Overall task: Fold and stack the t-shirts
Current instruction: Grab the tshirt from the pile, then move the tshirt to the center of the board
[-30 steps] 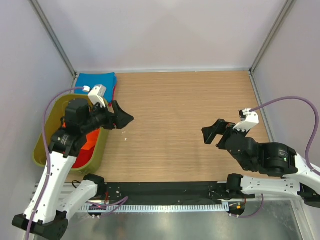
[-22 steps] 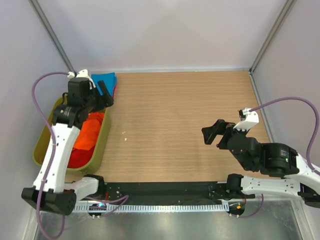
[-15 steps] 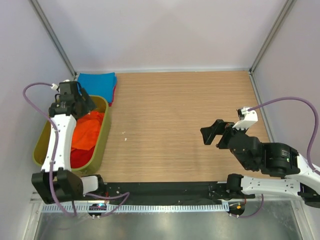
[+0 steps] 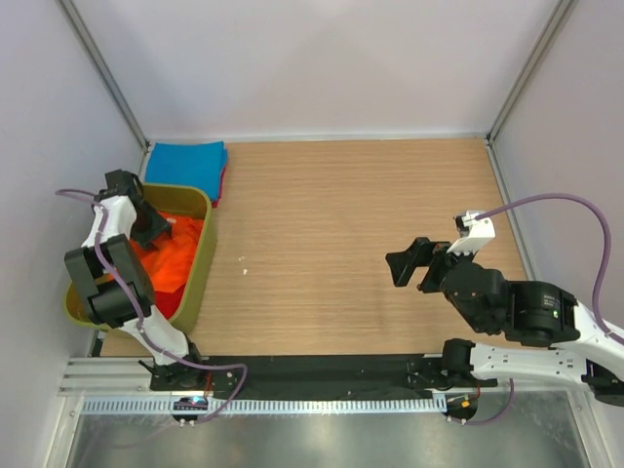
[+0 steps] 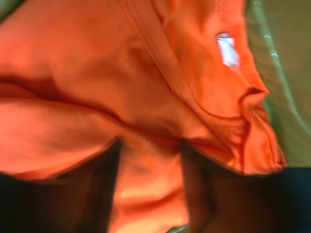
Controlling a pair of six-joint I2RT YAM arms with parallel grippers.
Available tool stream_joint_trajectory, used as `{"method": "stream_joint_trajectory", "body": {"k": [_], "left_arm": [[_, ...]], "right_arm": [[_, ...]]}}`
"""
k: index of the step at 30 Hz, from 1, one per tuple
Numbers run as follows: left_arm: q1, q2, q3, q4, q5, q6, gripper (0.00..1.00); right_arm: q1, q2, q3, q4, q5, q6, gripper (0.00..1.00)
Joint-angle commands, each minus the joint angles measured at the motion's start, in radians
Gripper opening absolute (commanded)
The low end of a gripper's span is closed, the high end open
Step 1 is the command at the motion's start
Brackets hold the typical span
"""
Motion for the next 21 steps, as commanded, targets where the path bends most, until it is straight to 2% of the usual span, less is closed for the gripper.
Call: {"method": "stream_joint_trajectory", "body": {"k": [1, 2, 3, 5, 8, 9, 14, 17, 18, 19, 21], "left_arm": [[0.003, 0.032, 0.042, -0.002, -0.009, 0.001, 0.37], [0.003, 0.028, 0.045, -0.004, -0.012, 0.009, 0.27], [0.003, 0.018, 0.051, -0.010, -0.022, 0.011, 0.12], [0.003, -0.021, 0.084, -0.062, -0.045, 0.021, 0.00], [-0.004, -0.116, 0.195, -0.145, -0.075, 0.034, 0.00], [-0.008, -0.141, 0.277, -0.163, -0.078, 0.034, 0.00], [-0.137, -0.352, 0.506, -0.130, 0.044, -0.021, 0.00], [-0.246, -0.425, 0.580, 0.060, 0.197, -0.156, 0.00], [-0.267, -0.460, 0.579, 0.212, 0.243, -0.208, 0.00], [-0.302, -0.477, 0.553, 0.298, 0.365, -0.335, 0.00], [-0.344, -0.480, 0.519, 0.482, 0.481, -0.457, 0.00]], "right_arm": [[0.002, -0.002, 0.031, 0.038, 0.019, -0.042, 1.00], [0.004, -0.001, 0.034, 0.038, 0.026, -0.045, 1.00], [0.004, -0.002, 0.032, 0.041, 0.026, -0.048, 1.00], [0.002, -0.004, 0.029, 0.050, 0.025, -0.054, 1.00], [0.004, 0.002, 0.029, 0.061, 0.016, -0.063, 1.00], [0.002, 0.011, 0.031, 0.067, 0.011, -0.066, 1.00], [0.004, 0.044, 0.024, 0.070, 0.002, -0.059, 1.00], [0.004, 0.061, 0.032, 0.066, 0.003, -0.042, 1.00], [0.004, 0.062, 0.035, 0.055, 0.003, -0.036, 1.00], [0.002, 0.062, 0.041, 0.052, 0.000, -0.032, 1.00], [0.004, 0.045, 0.041, 0.055, -0.003, -0.034, 1.00]]}}
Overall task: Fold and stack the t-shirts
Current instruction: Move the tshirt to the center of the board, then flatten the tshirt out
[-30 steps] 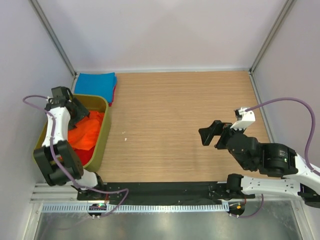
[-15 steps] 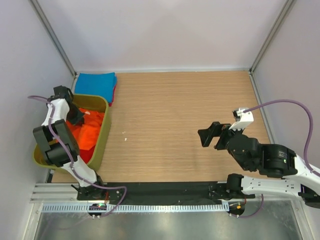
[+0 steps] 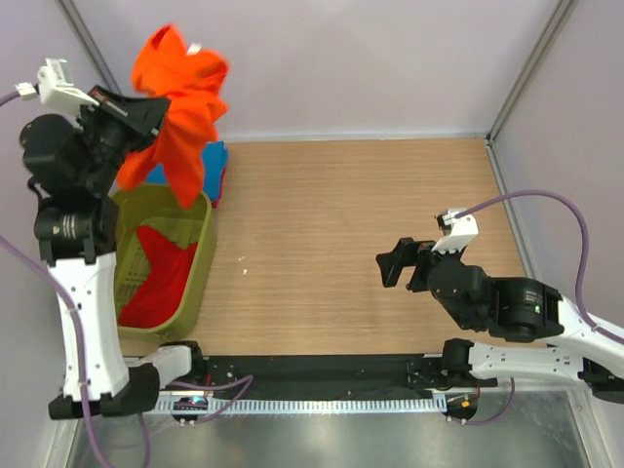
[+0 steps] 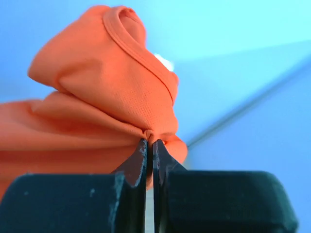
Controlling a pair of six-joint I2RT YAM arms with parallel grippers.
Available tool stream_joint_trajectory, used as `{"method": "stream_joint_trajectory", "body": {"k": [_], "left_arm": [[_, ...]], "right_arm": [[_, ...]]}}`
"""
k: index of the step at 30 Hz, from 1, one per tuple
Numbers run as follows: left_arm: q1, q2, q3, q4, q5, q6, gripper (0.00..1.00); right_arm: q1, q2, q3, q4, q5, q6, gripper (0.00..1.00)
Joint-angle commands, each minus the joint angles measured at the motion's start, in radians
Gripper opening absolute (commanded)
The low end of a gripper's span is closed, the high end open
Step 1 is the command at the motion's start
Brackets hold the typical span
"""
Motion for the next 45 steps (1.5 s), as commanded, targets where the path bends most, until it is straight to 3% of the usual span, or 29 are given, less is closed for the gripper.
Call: {"method": "stream_joint_trajectory", "body": {"k": [1, 4, 8, 10, 11, 14, 15, 17, 18, 19, 21, 27, 28, 30, 32, 35, 38, 45], "left_arm": [[-0.113, 0.010, -0.041, 0.428, 0.295, -0.301, 0.00], [-0.299, 0.048, -0.062, 0.466, 0.332, -0.303, 0.00], [-0.460, 0.060, -0.225, 0.473, 0.320, -0.205, 0.03], [-0.513, 0.066, -0.395, 0.474, 0.302, -0.197, 0.16], [-0.526, 0.074, -0.459, 0.474, 0.302, -0.179, 0.33], [-0.549, 0.114, -0.651, 0.448, 0.317, -0.141, 0.51], [-0.552, 0.122, -0.709, 0.421, 0.302, -0.112, 0.52], [-0.561, 0.143, -0.733, 0.350, 0.253, -0.064, 0.54], [-0.576, 0.151, -0.728, 0.222, 0.212, 0.008, 0.54], [-0.587, 0.163, -0.698, 0.159, 0.085, 0.048, 0.55], [-0.612, 0.213, -0.650, -0.013, -0.032, 0.132, 0.55], [-0.616, 0.269, -0.615, -0.067, -0.097, 0.171, 0.56], [-0.616, 0.267, -0.618, -0.064, -0.114, 0.182, 0.56], [-0.615, 0.257, -0.625, -0.061, -0.132, 0.192, 0.57], [-0.616, 0.240, -0.630, -0.061, -0.146, 0.194, 0.58], [-0.615, 0.203, -0.653, -0.043, -0.145, 0.186, 0.59], [-0.616, 0.192, -0.667, -0.052, -0.133, 0.188, 0.59], [-0.616, 0.198, -0.699, -0.119, -0.206, 0.191, 0.59]], "right_arm": [[0.004, -0.020, 0.036, 0.023, 0.005, 0.009, 1.00], [0.004, -0.068, 0.021, 0.023, 0.000, 0.019, 1.00], [0.004, -0.129, 0.009, -0.002, 0.040, 0.061, 1.00], [0.004, -0.157, 0.006, -0.035, 0.062, 0.101, 1.00], [0.004, -0.166, 0.003, -0.064, 0.085, 0.111, 1.00], [0.002, -0.180, -0.008, -0.129, 0.120, 0.159, 1.00], [0.002, -0.177, -0.008, -0.147, 0.143, 0.171, 1.00], [0.004, -0.159, -0.010, -0.205, 0.165, 0.202, 1.00], [0.004, -0.145, -0.004, -0.225, 0.195, 0.211, 1.00], [0.004, -0.116, 0.016, -0.242, 0.206, 0.216, 1.00], [0.002, -0.073, 0.039, -0.239, 0.238, 0.193, 1.00], [-0.034, 0.171, 0.142, -0.122, 0.300, 0.038, 1.00], [-0.068, 0.205, 0.151, -0.086, 0.230, 0.003, 1.00], [-0.271, 0.307, 0.162, 0.024, 0.041, -0.114, 0.99], [-0.487, 0.366, 0.159, 0.093, -0.216, -0.131, 0.96], [-0.672, 0.447, 0.112, 0.199, -0.427, -0.166, 0.95], [-0.764, 0.544, 0.082, 0.242, -0.597, -0.152, 0.92], [-0.910, 0.726, -0.080, 0.428, -0.771, -0.094, 0.79]]}}
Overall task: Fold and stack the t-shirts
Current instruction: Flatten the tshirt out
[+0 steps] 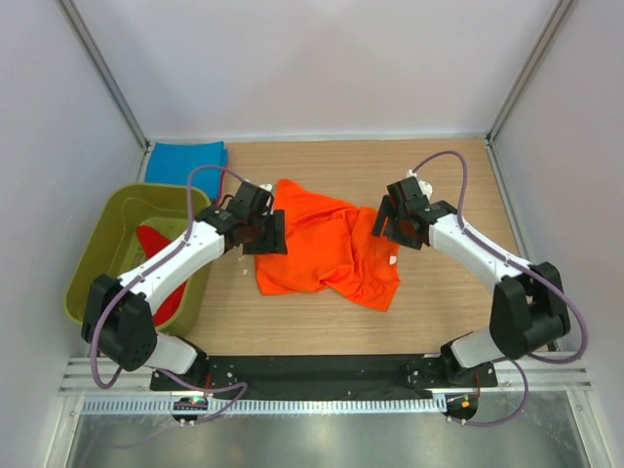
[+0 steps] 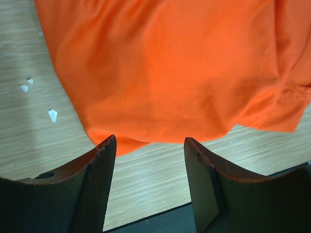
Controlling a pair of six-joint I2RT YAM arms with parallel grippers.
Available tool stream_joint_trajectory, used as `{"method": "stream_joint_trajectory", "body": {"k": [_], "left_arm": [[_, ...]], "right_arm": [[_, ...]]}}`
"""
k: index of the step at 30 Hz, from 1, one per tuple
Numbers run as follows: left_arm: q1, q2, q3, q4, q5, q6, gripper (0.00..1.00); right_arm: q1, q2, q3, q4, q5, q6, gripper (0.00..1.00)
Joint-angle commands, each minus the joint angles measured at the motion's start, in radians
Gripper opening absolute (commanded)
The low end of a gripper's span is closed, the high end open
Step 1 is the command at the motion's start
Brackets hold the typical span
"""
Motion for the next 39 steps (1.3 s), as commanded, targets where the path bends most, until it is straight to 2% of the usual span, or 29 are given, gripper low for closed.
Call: {"method": "stream_joint_trajectory", "body": {"k": [1, 3, 8, 18, 25, 26, 28, 29, 30, 31, 34, 35, 39], "left_arm": [[-0.002, -0.031, -0.024, -0.039, -0.073, 0.016, 0.59], [-0.002, -0.042, -0.042, -0.047, -0.070, 0.019, 0.60], [-0.001, -0.045, -0.083, -0.096, -0.097, 0.028, 0.61], [-0.003, 0.022, -0.133, -0.069, -0.082, -0.007, 0.63], [-0.014, 0.082, -0.163, 0.007, -0.079, -0.060, 0.59], [-0.015, 0.085, -0.163, 0.016, -0.080, -0.065, 0.57], [-0.018, 0.085, -0.166, 0.034, -0.079, -0.079, 0.33], [-0.018, 0.079, -0.157, 0.036, -0.077, -0.084, 0.23], [-0.020, 0.075, -0.151, 0.036, -0.074, -0.087, 0.08], [-0.020, 0.067, -0.139, 0.028, -0.065, -0.090, 0.02], [-0.024, 0.012, -0.050, -0.036, -0.059, -0.076, 0.00], [-0.034, -0.004, 0.018, -0.061, -0.064, -0.070, 0.00], [-0.044, -0.076, 0.164, -0.165, -0.129, -0.042, 0.00]], "right_arm": [[-0.071, 0.063, -0.054, 0.174, -0.168, 0.020, 0.77], [-0.080, 0.123, -0.057, 0.199, -0.174, 0.017, 0.73], [-0.080, 0.140, -0.087, 0.176, -0.209, 0.026, 0.66], [-0.048, 0.011, -0.363, 0.181, -0.269, 0.151, 0.65], [-0.005, -0.018, -0.425, 0.251, -0.267, 0.212, 0.63], [-0.007, -0.030, -0.420, 0.248, -0.257, 0.205, 0.60], [-0.007, -0.039, -0.390, 0.210, -0.189, 0.189, 0.39], [-0.008, -0.041, -0.374, 0.196, -0.168, 0.171, 0.22], [-0.011, -0.044, -0.341, 0.181, -0.154, 0.160, 0.13], [-0.017, -0.044, -0.322, 0.150, -0.131, 0.151, 0.03], [-0.042, -0.084, -0.224, 0.057, -0.080, 0.113, 0.01], [-0.044, -0.104, -0.195, 0.029, -0.021, 0.102, 0.01], [-0.050, -0.228, -0.039, -0.086, 0.085, 0.057, 0.01]]}}
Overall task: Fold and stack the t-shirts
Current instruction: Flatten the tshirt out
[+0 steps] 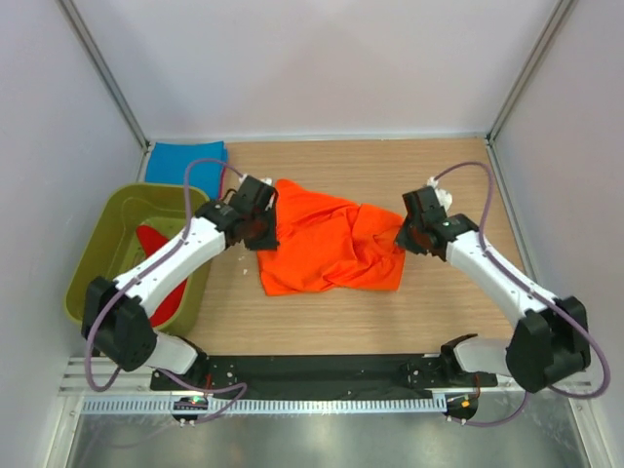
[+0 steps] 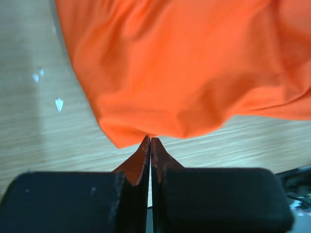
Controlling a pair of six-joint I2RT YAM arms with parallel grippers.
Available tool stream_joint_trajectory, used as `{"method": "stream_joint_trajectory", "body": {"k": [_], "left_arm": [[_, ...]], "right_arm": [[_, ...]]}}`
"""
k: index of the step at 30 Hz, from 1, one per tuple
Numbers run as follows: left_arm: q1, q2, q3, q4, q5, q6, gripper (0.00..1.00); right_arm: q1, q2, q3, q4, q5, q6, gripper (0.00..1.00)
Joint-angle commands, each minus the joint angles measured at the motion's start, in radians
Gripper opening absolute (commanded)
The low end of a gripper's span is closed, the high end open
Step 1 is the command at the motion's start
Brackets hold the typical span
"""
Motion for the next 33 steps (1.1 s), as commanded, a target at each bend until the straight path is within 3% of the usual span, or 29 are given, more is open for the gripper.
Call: {"method": "stream_joint_trajectory", "body": {"k": [1, 7, 8, 9, 11, 18, 33], "left_arm": [[-0.011, -0.107, 0.149, -0.080, -0.050, 0.021, 0.00], [-0.013, -0.158, 0.061, -0.019, 0.024, 0.003, 0.01], [-0.013, -0.156, 0.039, -0.004, 0.039, 0.003, 0.08], [-0.020, -0.152, 0.021, 0.015, 0.062, 0.003, 0.26], [-0.031, -0.136, -0.028, 0.029, 0.045, 0.003, 0.46], [-0.066, -0.081, -0.127, 0.093, -0.005, 0.000, 0.62], [-0.073, 0.184, -0.136, 0.277, 0.098, -0.028, 0.66]], "right_arm": [[-0.008, -0.133, 0.147, -0.121, 0.144, -0.057, 0.01], [-0.009, -0.174, 0.232, -0.201, 0.158, -0.062, 0.01], [-0.008, -0.176, 0.233, -0.202, 0.158, -0.065, 0.01], [-0.008, -0.176, 0.239, -0.205, 0.164, -0.065, 0.01], [-0.012, -0.159, 0.251, -0.210, 0.189, -0.077, 0.01], [-0.123, -0.049, 0.308, -0.138, 0.209, -0.131, 0.01], [-0.275, 0.332, 0.537, -0.007, 0.061, -0.217, 0.01]]}}
